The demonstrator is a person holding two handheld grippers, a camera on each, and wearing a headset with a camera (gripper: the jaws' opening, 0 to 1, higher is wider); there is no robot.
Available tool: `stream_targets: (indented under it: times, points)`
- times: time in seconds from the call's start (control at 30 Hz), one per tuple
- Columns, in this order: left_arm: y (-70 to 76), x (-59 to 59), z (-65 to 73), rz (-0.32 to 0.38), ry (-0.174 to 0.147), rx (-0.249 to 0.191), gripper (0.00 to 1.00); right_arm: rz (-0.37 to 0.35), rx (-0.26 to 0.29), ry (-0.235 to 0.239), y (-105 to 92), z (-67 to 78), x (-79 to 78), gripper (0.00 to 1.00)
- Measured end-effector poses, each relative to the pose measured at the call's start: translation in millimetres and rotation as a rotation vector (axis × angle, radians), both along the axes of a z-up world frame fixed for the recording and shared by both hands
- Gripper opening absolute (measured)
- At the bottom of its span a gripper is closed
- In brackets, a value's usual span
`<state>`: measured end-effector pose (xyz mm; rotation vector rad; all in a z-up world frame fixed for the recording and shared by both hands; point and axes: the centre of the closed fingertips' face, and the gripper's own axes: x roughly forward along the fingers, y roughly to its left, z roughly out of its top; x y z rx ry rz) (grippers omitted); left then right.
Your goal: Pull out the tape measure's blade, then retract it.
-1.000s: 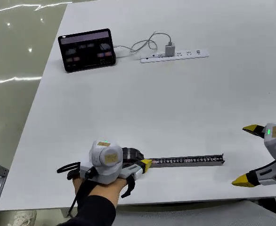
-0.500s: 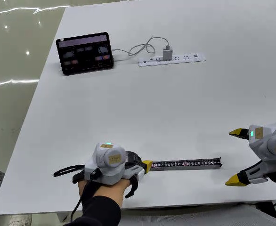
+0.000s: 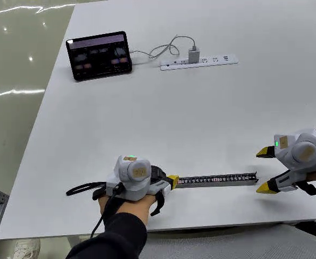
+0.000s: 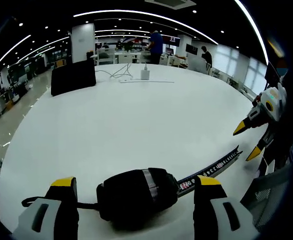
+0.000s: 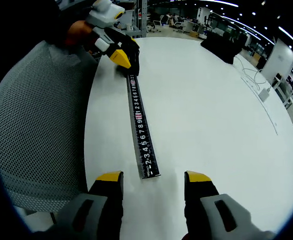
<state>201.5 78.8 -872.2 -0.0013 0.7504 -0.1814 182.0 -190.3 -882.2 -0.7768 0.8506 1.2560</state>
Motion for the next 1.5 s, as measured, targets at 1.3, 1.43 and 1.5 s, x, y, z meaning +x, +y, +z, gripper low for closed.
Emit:
stream_targets:
  times: [1.3, 1.43, 1.5]
  points:
    - [-3.6, -2.5, -2.1, 0.02, 0.031, -0.035, 0.63, 0.105, -0.115, 0.068, 3.2, -19.2, -7.3, 0.11]
    - [-4.2, -2.5, -3.2, 0.01, 0.029, -0.02, 0.62, 0.103, -0.106, 0.062, 0.8, -19.8, -6.6, 0.1]
    - [-4.3, -2.4, -3.6, 0.004, 0.03, -0.003, 0.61, 0.068, -0.082, 0.076, 1.2, -19.7, -5.4, 0.1]
